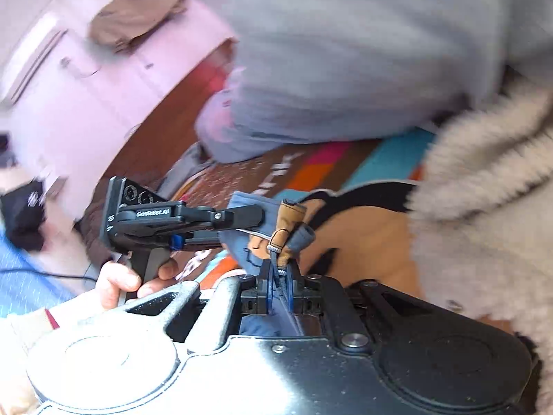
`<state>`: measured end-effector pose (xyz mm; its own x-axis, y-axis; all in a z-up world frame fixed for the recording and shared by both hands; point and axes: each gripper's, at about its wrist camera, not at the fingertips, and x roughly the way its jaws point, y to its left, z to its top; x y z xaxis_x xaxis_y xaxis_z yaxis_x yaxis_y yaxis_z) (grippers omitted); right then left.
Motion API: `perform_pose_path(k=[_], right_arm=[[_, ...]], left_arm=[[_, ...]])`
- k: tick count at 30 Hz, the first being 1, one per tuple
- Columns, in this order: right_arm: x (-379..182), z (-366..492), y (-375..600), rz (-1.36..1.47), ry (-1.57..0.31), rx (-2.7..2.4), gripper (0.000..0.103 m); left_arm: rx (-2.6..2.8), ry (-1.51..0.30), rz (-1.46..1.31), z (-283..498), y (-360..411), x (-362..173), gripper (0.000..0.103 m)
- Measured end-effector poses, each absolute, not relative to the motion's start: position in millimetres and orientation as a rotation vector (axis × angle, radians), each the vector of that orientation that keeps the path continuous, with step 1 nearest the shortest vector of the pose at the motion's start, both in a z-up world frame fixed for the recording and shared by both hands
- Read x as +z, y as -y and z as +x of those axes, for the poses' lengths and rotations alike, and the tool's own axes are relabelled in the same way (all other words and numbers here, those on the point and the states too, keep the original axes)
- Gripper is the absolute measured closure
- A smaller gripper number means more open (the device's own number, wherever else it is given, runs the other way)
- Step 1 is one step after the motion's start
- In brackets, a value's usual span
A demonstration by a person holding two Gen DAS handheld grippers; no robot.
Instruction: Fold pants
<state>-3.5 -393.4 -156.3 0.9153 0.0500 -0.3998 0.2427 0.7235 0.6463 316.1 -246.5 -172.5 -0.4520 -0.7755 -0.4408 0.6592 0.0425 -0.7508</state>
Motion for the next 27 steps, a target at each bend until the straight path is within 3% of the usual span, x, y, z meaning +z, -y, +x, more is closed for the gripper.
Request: perform_pose_path(k=[12, 17, 21, 23, 27], right_arm=[[-150.5, 15.4, 329.0, 0.442, -0.576, 0.123, 0.096], [-156.3, 22.4, 302.3, 0.305, -0.629, 0.188, 0.096], [-165.7, 30.9, 287.9, 0.205, -0.694, 0.246, 0.095], [-168.8, 33.3, 280.2, 0.155, -0.726, 0.280, 0.094], [-172.3, 36.1, 269.7, 0.090, -0.769, 0.352, 0.080]], left_arm=[[-1.507, -1.195, -0.254, 305.3, 152.5, -194.3, 0.079], [-1.437, -1.145, -0.335, 308.9, 106.9, -195.1, 0.057], [-1.347, -1.093, -0.328, 308.0, 73.5, -181.3, 0.056], [-1.262, -1.084, -0.235, 300.9, 62.0, -172.0, 0.050], [-1.090, -1.071, 0.015, 270.7, 50.9, -162.1, 0.049]])
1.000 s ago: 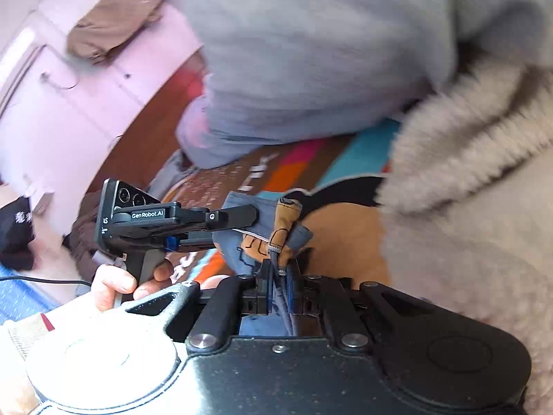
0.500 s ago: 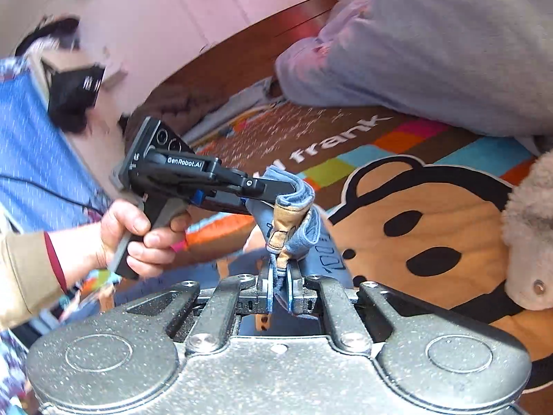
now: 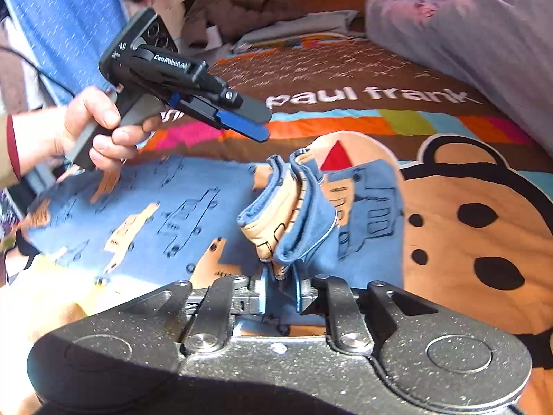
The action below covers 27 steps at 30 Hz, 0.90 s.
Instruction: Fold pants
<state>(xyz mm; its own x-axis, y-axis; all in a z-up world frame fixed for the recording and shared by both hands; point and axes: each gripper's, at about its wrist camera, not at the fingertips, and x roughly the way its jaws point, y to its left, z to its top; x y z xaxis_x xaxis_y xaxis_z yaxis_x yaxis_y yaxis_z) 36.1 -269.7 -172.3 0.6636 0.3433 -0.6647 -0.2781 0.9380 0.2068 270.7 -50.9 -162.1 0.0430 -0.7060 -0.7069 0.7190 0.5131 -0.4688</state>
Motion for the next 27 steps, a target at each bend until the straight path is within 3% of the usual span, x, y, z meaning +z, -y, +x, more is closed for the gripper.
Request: perform_pose_path(k=[4, 10, 11, 13, 15, 17, 19, 23, 27], right_arm=[[-171.7, 37.7, 262.5, 0.077, -0.811, 0.433, 0.060], [-132.8, 37.5, 271.1, 0.098, -0.742, 0.412, 0.048], [-128.8, 40.4, 267.4, 0.068, -0.730, 0.405, 0.047], [-127.1, 46.8, 255.5, 0.009, -0.726, 0.402, 0.047], [-132.0, 52.9, 239.9, -0.054, -0.748, 0.406, 0.047], [-140.1, 57.5, 225.2, -0.106, -0.774, 0.396, 0.047], [-146.2, 61.4, 216.0, -0.142, -0.778, 0.370, 0.047], [-160.7, 72.6, 199.3, -0.239, -0.836, 0.347, 0.048], [-167.3, 75.7, 196.3, -0.301, -0.845, 0.323, 0.058]], left_arm=[[-1.012, -1.067, 0.137, 234.8, 39.8, -162.2, 0.049], [-0.855, -1.044, 0.339, 170.1, 21.5, -148.4, 0.048], [-0.804, -1.043, 0.379, 158.4, 20.2, -148.0, 0.045], [-0.677, -1.054, 0.459, 137.1, 20.7, -154.5, 0.030], [-0.582, -1.077, 0.528, 119.4, 23.4, -165.1, 0.029], [-0.514, -1.076, 0.521, 108.8, 22.2, -170.2, 0.020], [-0.427, -1.068, 0.497, 105.7, 17.0, -173.8, 0.004], [-0.400, -1.082, 0.450, 108.6, 8.9, -172.2, 0.002], [-0.410, -1.095, 0.378, 107.8, -1.6, -174.6, 0.002]])
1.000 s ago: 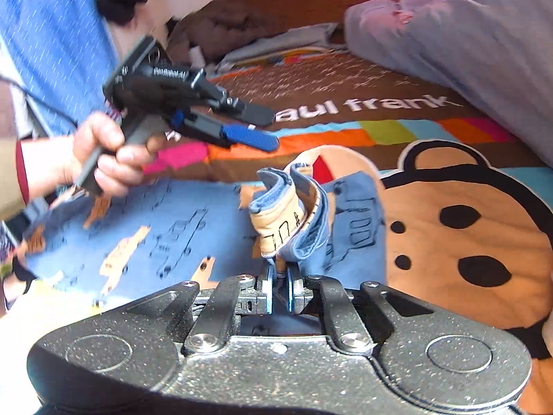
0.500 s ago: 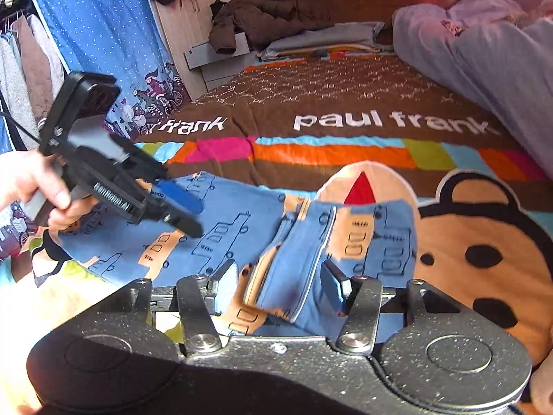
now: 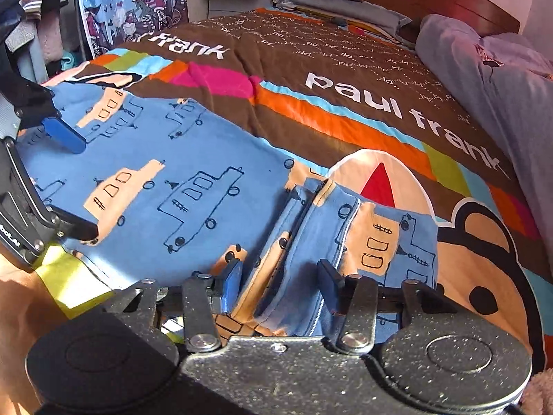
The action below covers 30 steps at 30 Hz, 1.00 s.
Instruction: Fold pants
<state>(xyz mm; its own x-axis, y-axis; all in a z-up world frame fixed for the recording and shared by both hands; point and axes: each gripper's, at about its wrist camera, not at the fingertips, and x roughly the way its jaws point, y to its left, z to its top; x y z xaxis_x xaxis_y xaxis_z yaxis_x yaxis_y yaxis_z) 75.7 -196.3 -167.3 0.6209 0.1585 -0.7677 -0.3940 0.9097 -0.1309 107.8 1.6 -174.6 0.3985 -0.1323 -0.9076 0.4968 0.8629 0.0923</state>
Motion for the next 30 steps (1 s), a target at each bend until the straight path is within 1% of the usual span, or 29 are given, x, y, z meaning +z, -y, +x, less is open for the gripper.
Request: perform_pose_path(k=[1, 2, 3, 4, 5, 9, 14, 20, 30], right_arm=[[-166.4, 76.2, 197.8, -0.293, -0.846, 0.321, 0.064], [-165.4, 76.6, 199.0, -0.286, -0.847, 0.319, 0.068], [-163.3, 76.7, 200.5, -0.274, -0.844, 0.316, 0.079], [-160.3, 76.5, 201.9, -0.263, -0.840, 0.310, 0.083], [-157.6, 76.3, 203.2, -0.251, -0.834, 0.308, 0.085], [-148.7, 81.5, 212.8, -0.128, -0.846, 0.286, 0.087], [-131.7, 87.2, 213.7, 0.021, -0.821, 0.313, 0.087], [-124.1, 95.5, 185.5, 0.055, -0.817, 0.404, 0.087], [-139.7, 101.2, 159.9, 0.146, -0.869, 0.485, 0.087]], left_arm=[[-0.412, -1.096, 0.360, 107.1, -4.1, -174.8, 0.001], [-0.415, -1.097, 0.346, 106.7, -6.2, -174.9, 0.001], [-0.419, -1.098, 0.336, 107.6, -7.8, -175.2, 0.001], [-0.421, -1.097, 0.332, 107.5, -8.6, -175.2, 0.001], [-0.423, -1.096, 0.331, 108.4, -8.7, -176.3, 0.001], [-0.421, -1.093, 0.334, 107.3, -7.8, -176.5, 0.001], [-0.421, -1.094, 0.328, 107.8, -8.0, -176.4, 0.001], [-0.422, -1.092, 0.319, 107.7, -9.5, -176.4, 0.001], [-0.430, -1.095, 0.299, 107.7, -14.8, -176.1, 0.001]])
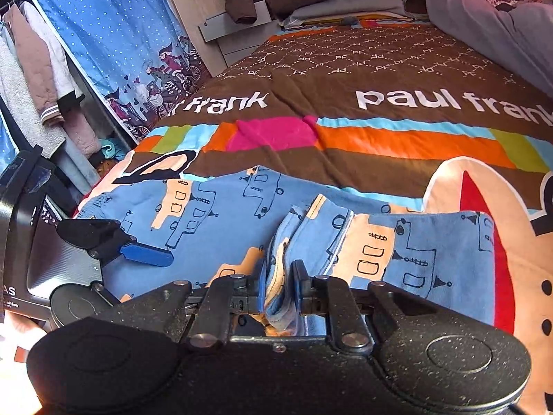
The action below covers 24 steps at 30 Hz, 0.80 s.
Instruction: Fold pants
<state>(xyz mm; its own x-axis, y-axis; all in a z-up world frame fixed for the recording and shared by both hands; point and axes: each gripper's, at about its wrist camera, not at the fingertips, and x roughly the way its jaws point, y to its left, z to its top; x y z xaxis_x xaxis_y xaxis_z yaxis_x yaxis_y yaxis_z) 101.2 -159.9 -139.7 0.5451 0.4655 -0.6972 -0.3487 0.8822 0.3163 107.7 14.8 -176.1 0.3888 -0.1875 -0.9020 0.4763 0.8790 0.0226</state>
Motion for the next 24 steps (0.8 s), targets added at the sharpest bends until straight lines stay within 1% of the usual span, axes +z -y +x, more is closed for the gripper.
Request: perform_pose_path(k=[3, 5, 6, 7, 8, 9, 10, 12, 15, 17, 18, 21, 24], right_arm=[[-147.6, 105.1, 158.9, 0.187, -0.897, 0.496, 0.086], [-154.6, 109.0, 161.5, 0.244, -0.928, 0.508, 0.078], [-156.0, 110.2, 165.0, 0.289, -0.934, 0.508, 0.070], [-153.7, 110.3, 169.6, 0.335, -0.926, 0.509, 0.060], [-147.8, 109.0, 175.3, 0.375, -0.896, 0.506, 0.054], [-141.0, 108.1, 180.6, 0.399, -0.857, 0.500, 0.042], [-134.2, 108.7, 184.7, 0.402, -0.818, 0.494, 0.035], [-130.9, 118.3, 187.9, 0.363, -0.797, 0.478, 0.034], [-150.3, 140.1, 187.3, 0.376, -0.852, 0.486, 0.036], [-167.1, 151.2, 182.2, 0.387, -0.926, 0.500, 0.043], [-166.0, 150.3, 181.6, 0.389, -0.909, 0.497, 0.044], [-159.4, 147.0, 179.8, 0.381, -0.857, 0.501, 0.043], [-170.1, 149.6, 175.7, 0.333, -0.926, 0.484, 0.043]], left_arm=[[-0.432, -1.095, 0.293, 107.6, -16.0, -176.4, 0.001], [-0.433, -1.095, 0.291, 107.6, -16.3, -176.7, 0.001], [-0.434, -1.094, 0.290, 107.5, -16.5, -176.7, 0.001], [-0.434, -1.094, 0.289, 107.4, -16.8, -176.8, 0.001], [-0.435, -1.093, 0.288, 107.3, -17.0, -176.9, 0.001], [-0.435, -1.093, 0.289, 107.3, -17.1, -177.0, 0.001], [-0.435, -1.093, 0.288, 107.3, -17.2, -177.3, 0.001], [-0.436, -1.092, 0.288, 107.0, -17.4, -177.6, 0.001], [-0.440, -1.090, 0.286, 106.9, -18.4, -177.6, 0.001], [-0.444, -1.090, 0.283, 106.8, -19.4, -177.4, 0.001], [-0.445, -1.090, 0.283, 106.8, -19.8, -177.1, 0.001], [-0.447, -1.090, 0.286, 106.8, -19.7, -176.7, 0.001], [-0.441, -1.087, 0.279, 106.5, -20.9, -174.2, 0.001]])
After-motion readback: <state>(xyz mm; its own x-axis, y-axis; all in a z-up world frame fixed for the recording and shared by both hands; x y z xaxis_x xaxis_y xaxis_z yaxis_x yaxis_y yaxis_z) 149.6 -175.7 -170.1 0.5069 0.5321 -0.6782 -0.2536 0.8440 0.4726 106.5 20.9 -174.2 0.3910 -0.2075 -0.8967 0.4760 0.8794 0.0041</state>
